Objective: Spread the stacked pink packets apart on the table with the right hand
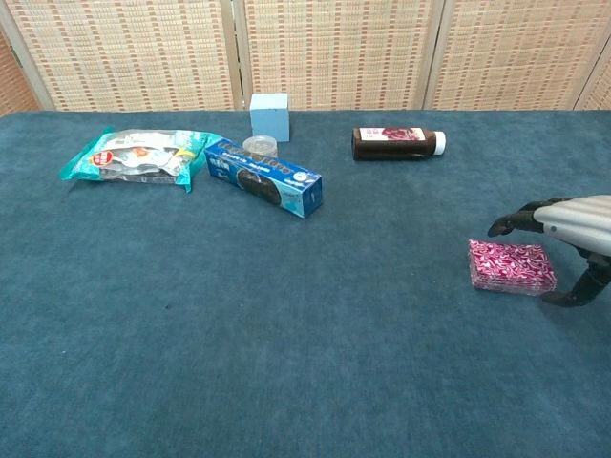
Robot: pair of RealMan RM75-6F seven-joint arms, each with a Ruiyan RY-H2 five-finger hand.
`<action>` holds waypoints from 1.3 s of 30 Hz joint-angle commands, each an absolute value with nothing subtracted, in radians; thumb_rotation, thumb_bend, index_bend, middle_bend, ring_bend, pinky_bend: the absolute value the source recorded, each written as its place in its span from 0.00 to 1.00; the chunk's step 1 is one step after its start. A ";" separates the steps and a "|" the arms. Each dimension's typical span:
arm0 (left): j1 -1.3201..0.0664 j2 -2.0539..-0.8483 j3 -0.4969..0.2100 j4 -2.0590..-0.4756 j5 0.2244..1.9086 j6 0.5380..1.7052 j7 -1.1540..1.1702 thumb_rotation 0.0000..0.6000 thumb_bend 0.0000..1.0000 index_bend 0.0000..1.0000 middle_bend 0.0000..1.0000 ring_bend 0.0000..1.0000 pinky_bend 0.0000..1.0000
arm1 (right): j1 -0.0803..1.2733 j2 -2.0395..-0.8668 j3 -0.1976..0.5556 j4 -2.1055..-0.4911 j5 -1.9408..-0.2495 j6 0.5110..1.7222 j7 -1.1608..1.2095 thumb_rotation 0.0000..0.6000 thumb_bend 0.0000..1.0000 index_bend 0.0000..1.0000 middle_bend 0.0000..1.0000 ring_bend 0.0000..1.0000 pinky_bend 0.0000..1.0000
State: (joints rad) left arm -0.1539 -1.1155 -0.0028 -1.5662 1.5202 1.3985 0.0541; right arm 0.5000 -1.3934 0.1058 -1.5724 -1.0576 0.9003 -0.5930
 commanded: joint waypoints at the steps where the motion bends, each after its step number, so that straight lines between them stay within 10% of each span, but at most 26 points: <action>1: -0.162 -1.115 -0.010 -1.566 1.512 1.388 0.052 1.00 0.43 0.00 0.00 0.00 0.11 | 0.510 -1.401 0.104 -1.571 -1.042 0.901 -0.596 1.00 0.23 0.16 0.13 0.00 0.00; 39: -0.171 -1.113 -0.012 -1.561 1.495 1.365 0.055 1.00 0.43 0.00 0.00 0.00 0.11 | 0.602 -1.435 0.067 -1.577 -0.910 0.963 -0.625 1.00 0.23 0.31 0.23 0.05 0.00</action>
State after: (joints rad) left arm -0.1693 -1.1120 -0.0107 -1.5645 1.4976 1.3679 0.0551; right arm 0.6006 -1.4322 0.0678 -1.5786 -0.9118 0.9599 -0.6229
